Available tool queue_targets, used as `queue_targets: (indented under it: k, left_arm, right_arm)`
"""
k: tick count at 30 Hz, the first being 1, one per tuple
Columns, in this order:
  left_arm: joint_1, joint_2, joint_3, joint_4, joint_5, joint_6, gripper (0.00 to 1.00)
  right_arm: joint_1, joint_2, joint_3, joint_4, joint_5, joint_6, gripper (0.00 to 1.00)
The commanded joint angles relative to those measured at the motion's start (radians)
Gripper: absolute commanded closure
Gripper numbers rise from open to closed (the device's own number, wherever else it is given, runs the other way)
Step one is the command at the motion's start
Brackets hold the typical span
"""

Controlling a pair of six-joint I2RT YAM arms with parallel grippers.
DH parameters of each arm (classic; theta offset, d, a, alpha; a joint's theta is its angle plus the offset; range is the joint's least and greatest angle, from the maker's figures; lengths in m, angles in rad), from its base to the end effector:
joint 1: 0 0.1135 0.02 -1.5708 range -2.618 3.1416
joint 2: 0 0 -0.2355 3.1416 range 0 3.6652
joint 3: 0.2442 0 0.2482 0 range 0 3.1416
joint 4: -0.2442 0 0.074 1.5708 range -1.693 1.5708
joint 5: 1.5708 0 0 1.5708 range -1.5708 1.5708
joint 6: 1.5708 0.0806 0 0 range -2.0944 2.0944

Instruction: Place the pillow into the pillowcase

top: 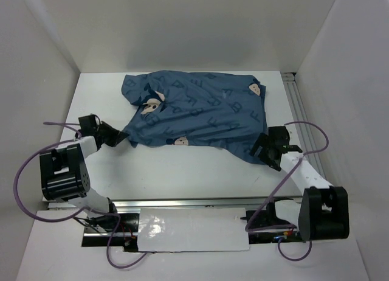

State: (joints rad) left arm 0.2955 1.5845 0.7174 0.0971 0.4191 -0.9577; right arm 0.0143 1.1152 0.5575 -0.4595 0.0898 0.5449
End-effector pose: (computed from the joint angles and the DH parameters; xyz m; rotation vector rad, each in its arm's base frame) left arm 0.3260 0.0650 0.1014 -1.2288 2.0648 -0.8106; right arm 0.2337 -0.0039 0.1172 0.7094 2.4850 0.0910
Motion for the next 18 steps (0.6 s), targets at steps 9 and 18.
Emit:
queue_targets:
  k: [9,18]
  left_arm:
    - [-0.001,-0.156,-0.050,0.047,-0.066,0.114,1.00]
    - [-0.010,-0.166,-0.059,0.047,-0.075,0.146,1.00]
  right_arm:
    - [-0.005,0.218,0.096,0.183,0.149,-0.062,0.00]
    - [0.050,0.345,0.137,0.225,0.134,-0.051,0.22]
